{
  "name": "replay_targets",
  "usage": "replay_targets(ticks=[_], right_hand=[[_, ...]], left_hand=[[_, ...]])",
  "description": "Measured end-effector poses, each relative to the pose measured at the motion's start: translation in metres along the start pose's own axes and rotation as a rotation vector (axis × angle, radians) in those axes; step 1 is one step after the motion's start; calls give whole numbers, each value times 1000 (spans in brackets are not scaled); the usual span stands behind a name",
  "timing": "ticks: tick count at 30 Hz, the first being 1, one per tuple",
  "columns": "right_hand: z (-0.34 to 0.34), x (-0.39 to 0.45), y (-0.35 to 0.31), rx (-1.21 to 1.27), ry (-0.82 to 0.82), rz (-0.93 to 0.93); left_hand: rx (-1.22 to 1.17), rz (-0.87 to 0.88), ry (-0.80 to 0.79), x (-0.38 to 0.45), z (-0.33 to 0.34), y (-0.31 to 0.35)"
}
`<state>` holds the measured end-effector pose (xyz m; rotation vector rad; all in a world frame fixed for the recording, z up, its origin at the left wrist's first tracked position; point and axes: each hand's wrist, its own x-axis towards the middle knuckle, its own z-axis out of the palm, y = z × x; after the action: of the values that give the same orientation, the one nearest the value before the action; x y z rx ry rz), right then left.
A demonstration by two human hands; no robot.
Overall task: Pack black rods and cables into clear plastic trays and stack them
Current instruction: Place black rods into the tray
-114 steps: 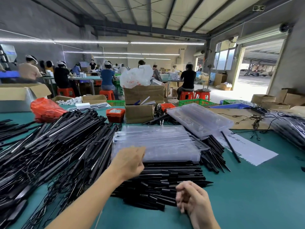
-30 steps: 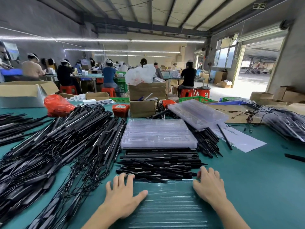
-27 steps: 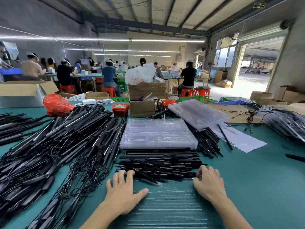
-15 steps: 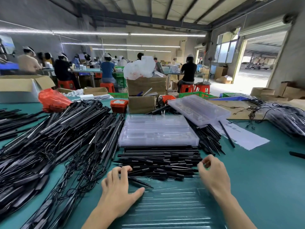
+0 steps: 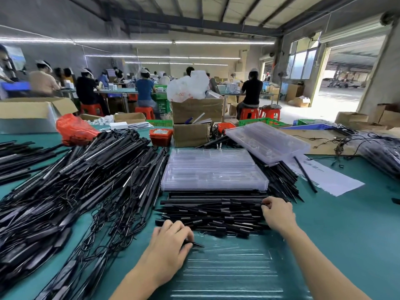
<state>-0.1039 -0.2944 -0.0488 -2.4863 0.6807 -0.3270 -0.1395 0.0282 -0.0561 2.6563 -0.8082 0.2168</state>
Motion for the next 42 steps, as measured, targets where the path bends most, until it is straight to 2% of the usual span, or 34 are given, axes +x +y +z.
replay_targets(ticks=[6,9,13,15,19,24,29,33,37,42], right_hand=[[4,-1,-1,24,14,-18],[7,-4,-4,10,-17,-28],[8,-5,-9,1,-74,-17],[9,-4,-9,1,-78,-15],[8,-2,-12,1,-54,-7],[11,0,-20,4,-25,-9],[10,-1,-27,-43,-87,-38],[9,-1,-32,-86,-62,-89],[12,4,-35,-116,-121,-124],[13,12,-39,-180,-92,-126]], left_hand=[[18,6,-53,5,-8,-6],[84,15,39,19,-16,-9],[120,-55,152,31,-17,-12],[97,-12,112,28,-11,-12],[27,134,-143,19,0,-7],[48,61,-251,15,8,-10],[115,30,-281,14,12,-8],[105,-17,-302,14,15,-8],[79,-34,-274,14,17,-9],[45,-55,-244,14,18,-9]])
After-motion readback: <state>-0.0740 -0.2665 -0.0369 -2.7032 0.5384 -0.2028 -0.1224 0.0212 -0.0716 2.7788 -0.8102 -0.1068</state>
